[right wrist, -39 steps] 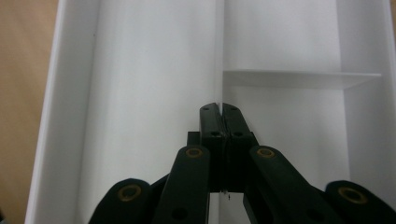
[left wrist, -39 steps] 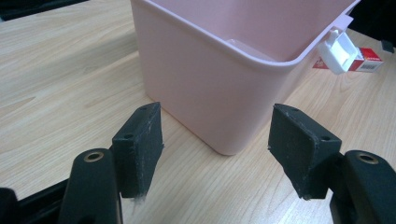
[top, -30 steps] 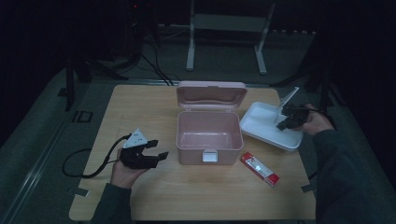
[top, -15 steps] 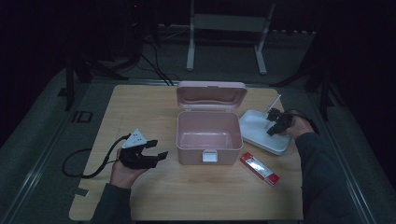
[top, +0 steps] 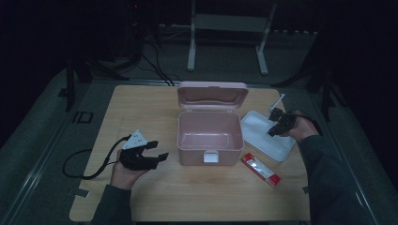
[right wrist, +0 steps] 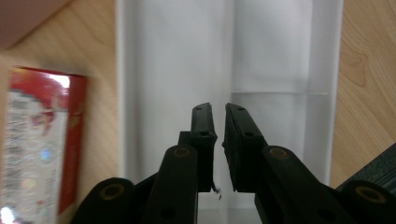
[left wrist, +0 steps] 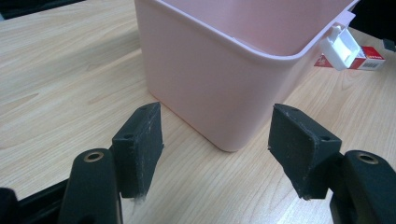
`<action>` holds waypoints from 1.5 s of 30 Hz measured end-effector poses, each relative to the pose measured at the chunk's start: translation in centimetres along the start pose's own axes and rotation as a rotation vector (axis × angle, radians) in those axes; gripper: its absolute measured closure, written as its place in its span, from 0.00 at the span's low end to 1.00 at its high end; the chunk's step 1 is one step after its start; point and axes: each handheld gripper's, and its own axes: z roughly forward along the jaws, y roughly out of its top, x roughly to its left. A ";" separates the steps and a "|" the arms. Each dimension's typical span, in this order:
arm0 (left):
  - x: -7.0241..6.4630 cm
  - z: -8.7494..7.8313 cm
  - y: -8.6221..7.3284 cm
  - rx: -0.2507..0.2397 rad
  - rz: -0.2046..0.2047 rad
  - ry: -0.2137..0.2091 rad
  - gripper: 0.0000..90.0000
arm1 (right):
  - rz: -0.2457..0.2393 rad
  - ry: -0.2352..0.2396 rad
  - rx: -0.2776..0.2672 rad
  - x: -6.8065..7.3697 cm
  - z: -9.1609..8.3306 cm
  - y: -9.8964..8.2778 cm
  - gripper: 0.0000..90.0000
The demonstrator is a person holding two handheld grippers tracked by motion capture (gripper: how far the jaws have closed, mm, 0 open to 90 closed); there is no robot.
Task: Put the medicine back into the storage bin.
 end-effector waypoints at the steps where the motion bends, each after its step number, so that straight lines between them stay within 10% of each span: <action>1: 0.0 0.0 0.0 0.000 0.001 0.000 0.39 | -0.005 0.004 0.002 0.4 -0.2 0.0 0.88; 28: -0.1 -0.1 -0.2 0.006 0.006 0.002 0.39 | 0.038 0.027 0.028 8.6 0.0 -2.5 0.57; 45: -0.2 0.0 -0.2 0.013 0.007 -0.001 0.39 | 0.079 0.084 0.061 10.8 3.1 -3.6 0.48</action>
